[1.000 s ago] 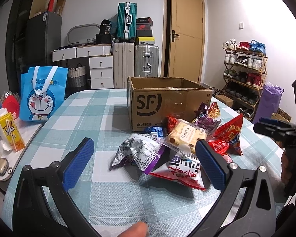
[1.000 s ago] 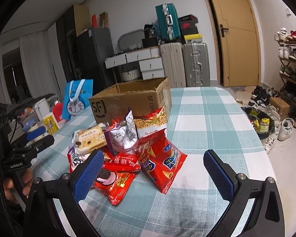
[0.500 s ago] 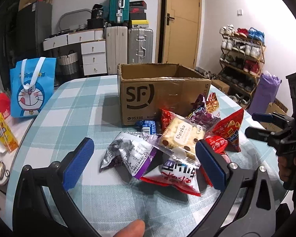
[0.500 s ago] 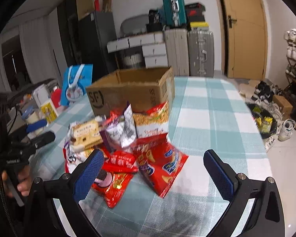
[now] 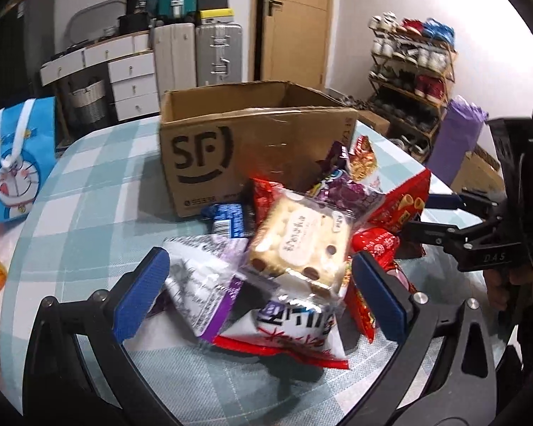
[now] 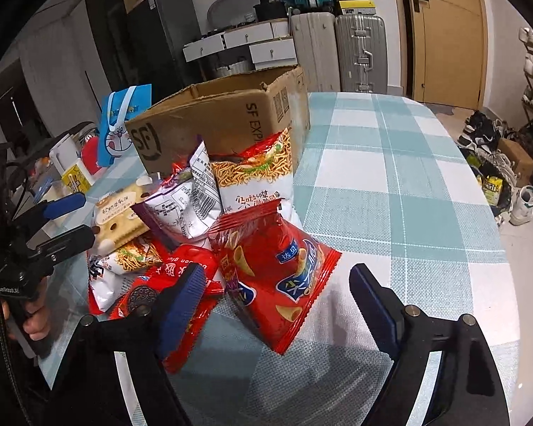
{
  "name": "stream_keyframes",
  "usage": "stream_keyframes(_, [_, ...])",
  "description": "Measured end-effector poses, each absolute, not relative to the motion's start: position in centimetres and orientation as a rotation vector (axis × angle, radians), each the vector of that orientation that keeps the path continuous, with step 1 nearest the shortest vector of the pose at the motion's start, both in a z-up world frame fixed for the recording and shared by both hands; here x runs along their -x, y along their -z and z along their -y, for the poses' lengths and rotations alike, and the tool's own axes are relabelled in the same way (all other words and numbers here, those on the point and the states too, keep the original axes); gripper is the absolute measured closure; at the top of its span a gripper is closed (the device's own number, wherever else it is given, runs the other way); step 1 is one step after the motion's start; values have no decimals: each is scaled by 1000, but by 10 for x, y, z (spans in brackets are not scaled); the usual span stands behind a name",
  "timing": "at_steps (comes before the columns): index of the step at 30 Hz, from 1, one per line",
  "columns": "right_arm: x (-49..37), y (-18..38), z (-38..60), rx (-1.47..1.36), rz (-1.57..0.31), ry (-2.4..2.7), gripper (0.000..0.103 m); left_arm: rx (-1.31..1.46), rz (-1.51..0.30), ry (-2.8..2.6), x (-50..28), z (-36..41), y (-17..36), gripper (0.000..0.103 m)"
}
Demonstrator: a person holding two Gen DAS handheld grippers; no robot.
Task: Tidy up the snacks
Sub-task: 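Grasp the cream biscuit pack with the left gripper while the right gripper grasps the red chip bag, then carry the biscuit pack and chip bag into the SF box and release both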
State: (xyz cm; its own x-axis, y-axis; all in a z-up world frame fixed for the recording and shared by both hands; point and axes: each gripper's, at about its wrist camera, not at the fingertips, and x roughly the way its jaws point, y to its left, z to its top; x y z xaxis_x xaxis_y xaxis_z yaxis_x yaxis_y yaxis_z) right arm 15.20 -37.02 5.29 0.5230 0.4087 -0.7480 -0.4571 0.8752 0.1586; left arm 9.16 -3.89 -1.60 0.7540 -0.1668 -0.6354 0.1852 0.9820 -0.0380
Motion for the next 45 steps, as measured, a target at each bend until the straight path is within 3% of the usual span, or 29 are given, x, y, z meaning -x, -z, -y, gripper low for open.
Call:
stream_keyframes(8, [-159,-49,367,64,-892,-522,21,-92,-742,259,-116,59,24,2])
stream_keyframes(13, [-162,-47,368,61,-900,-533,21,-97,-786,296,-136,68,32,17])
stream_keyframes(15, [-163,-47,368,53,-901,-533,21,-85,-818,321,-143,71,36,30])
stream_keyframes(20, [-166,-45,369,50,-911,-528,22,-83,-841,346,-154,79,43,41])
stream_keyframes(24, [-169,-41,367,64,-931,-528,27,-72,-828,343,-151,82,42,43])
stream_keyframes(30, [-165,-41,366,66,-936,-524,50,-47,-798,330,-132,79,27,44])
stream_keyframes(37, [-147,-56,371,50,-894,-503,57,-8,-763,319,-106,61,1,44])
stream_keyframes(45, [-126,-93,392,-64,-822,-502,57,33,-710,267,-87,45,-42,44])
